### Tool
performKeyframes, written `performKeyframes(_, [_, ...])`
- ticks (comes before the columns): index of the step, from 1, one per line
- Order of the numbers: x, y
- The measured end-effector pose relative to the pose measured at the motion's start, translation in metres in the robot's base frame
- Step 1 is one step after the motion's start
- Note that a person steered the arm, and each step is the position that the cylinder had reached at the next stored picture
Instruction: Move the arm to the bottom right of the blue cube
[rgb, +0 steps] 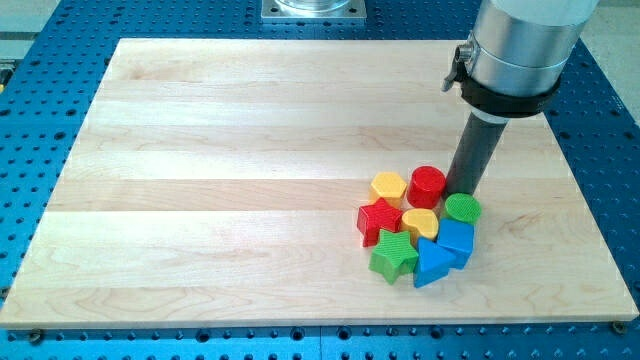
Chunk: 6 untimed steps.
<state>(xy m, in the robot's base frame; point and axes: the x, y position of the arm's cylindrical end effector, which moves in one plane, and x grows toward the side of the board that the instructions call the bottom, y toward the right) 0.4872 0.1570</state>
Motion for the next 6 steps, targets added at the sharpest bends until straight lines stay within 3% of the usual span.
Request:
performKeyframes(2, [0.000,0.001])
performKeyframes(4, [-0.013,0.093])
performKeyframes(6, [-0.013,0.118])
